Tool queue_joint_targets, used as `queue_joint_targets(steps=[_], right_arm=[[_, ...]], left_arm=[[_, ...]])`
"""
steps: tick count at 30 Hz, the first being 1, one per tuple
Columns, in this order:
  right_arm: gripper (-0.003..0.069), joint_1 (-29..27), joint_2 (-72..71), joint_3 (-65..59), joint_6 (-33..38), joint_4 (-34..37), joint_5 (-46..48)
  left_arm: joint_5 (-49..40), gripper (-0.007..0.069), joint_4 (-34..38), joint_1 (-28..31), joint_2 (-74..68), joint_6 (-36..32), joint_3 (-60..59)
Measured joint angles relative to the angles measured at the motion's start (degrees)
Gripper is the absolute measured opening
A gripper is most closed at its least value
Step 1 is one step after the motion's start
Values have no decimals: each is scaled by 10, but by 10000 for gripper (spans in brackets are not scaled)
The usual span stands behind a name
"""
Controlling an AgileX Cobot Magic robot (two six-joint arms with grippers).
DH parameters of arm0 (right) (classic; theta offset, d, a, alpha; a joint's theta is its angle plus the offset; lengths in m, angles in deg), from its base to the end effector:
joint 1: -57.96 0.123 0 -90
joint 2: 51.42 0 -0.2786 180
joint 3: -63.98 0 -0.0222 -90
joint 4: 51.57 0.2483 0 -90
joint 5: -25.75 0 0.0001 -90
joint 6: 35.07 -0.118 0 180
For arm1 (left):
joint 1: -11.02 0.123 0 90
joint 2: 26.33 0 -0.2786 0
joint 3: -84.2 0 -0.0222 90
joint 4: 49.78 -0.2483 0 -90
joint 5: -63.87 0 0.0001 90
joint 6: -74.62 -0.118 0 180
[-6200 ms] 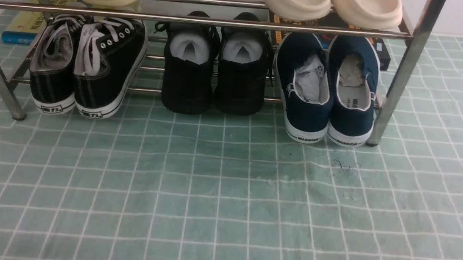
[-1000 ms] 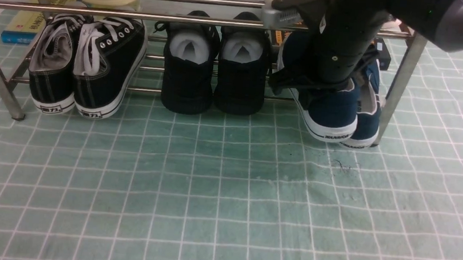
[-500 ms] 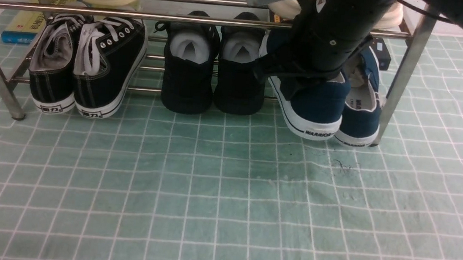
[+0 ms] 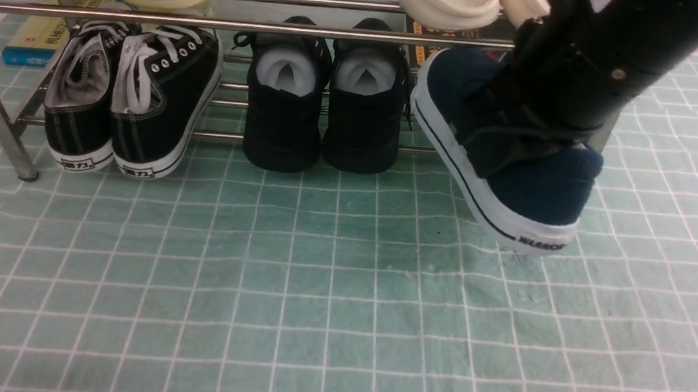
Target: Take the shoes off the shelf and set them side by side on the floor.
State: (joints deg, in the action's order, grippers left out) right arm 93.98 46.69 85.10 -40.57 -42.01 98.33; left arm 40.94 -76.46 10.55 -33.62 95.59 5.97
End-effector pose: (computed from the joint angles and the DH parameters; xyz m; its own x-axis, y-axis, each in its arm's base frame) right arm 0.2604 0.2125 0.3761 -0.7825 -0.3909 -0.4846 -0.5376 0.8168 0.2092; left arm 0.0811 0.0200 0.1673 -0.2896 0.0687 -0.9547 -0.1407 0.9835 0.1135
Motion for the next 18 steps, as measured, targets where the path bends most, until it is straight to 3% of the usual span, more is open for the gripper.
queue_joint_targets(steps=[6,14,18], right_arm=[[34,1,-59,-77,11,96,-2],[36,1,-22,-157,145,278,-2],[37,1,4,-156,165,298,-4]], left_arm=[[0,242,0,0,0,0,0],[0,242,0,0,0,0,0],[0,242,0,0,0,0,0]])
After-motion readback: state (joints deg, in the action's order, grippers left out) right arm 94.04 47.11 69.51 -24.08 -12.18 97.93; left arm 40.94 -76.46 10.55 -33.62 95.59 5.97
